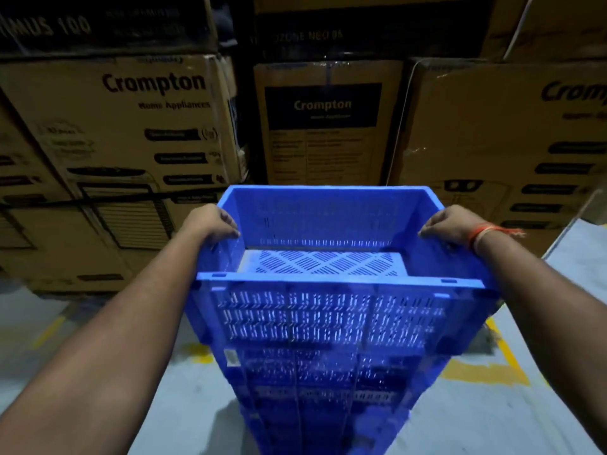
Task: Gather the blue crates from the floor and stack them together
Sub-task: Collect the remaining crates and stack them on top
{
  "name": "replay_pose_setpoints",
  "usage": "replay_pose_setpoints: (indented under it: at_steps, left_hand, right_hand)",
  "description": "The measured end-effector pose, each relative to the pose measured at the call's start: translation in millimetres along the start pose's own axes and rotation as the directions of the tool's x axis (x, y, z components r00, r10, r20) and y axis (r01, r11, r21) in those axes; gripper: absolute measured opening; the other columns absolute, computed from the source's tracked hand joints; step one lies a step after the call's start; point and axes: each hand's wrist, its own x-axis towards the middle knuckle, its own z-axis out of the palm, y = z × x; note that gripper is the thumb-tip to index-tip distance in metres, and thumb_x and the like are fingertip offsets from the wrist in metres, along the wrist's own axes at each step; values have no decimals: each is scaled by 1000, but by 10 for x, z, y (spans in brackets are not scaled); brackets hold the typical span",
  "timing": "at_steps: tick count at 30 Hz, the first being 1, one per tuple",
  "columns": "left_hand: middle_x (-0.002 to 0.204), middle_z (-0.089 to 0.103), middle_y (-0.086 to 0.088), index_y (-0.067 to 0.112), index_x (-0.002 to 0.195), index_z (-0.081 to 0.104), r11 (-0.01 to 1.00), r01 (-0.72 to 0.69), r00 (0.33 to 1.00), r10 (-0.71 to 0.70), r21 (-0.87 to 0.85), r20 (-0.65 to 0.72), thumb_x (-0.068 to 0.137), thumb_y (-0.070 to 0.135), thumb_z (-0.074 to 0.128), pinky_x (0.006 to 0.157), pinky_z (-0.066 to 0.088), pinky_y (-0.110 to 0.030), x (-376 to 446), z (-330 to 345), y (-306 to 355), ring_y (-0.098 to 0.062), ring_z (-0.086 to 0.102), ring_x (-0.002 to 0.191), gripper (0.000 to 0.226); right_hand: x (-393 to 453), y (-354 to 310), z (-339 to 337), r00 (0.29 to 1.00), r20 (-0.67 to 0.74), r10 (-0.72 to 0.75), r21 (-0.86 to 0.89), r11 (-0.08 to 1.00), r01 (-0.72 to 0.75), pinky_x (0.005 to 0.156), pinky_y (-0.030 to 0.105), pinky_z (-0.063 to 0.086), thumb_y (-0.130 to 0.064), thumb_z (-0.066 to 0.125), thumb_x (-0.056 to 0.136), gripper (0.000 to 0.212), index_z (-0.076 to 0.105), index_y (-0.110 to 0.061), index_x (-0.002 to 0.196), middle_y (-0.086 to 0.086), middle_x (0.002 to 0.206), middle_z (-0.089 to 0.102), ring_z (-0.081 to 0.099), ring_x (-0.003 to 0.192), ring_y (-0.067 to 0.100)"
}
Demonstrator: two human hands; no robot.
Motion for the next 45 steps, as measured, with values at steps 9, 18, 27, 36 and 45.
replay_pose_setpoints:
  at_steps: [9, 18, 27, 36, 45]
  left_hand:
    - [90, 76, -4, 15, 87, 79, 1000, 6, 999, -6, -6, 33, 73, 20, 87, 89, 58, -40, 249, 15, 35, -22, 71, 89, 17]
    - [76, 75, -7, 11, 79, 77, 1000, 11, 998, -11, -1, 57, 76, 11, 84, 55, 47, -28, 366, 21, -168, -22, 58, 54, 8]
    - [53, 69, 6, 10, 79, 77, 999, -41, 998, 39, 35, 55, 75, 14, 85, 49, 44, -25, 329, 138, -113, -21, 54, 47, 9]
    - [63, 72, -1, 11, 77, 78, 999, -42, 997, 44, -35, 66, 79, 13, 82, 50, 45, -26, 344, 113, -143, -19, 54, 51, 4]
    - [64, 57, -13, 2, 97, 75, 968, -43, 987, 79, -246, 138, 86, 7, 74, 33, 41, -23, 390, 109, -209, -19, 37, 42, 12]
  right_hand:
    - [31, -124, 18, 1000, 5, 12, 9, 1000, -12, 58, 25, 49, -17, 77, 78, 8, 78, -11, 83, 10, 73, 72, 58, 54, 21]
    - [-4, -241, -11, 999, -40, 9, 119, 993, -4, 54, 27, 48, -17, 79, 74, 11, 76, -7, 76, 9, 51, 62, 50, 35, 17]
    - [-86, 94, 123, 1000, 4, 17, 218, 976, -17, 47, 29, 46, -16, 75, 77, 5, 74, -14, 73, 13, 63, 59, 44, 43, 23]
    - [-65, 55, 146, 997, -50, 62, 161, 986, -53, 48, 28, 49, -19, 77, 71, 5, 76, -14, 69, 16, 71, 70, 51, 41, 21]
    - [-68, -6, 144, 996, -77, 52, 52, 998, -48, 55, 30, 53, -18, 78, 71, 5, 78, -14, 74, 4, 63, 69, 58, 40, 14]
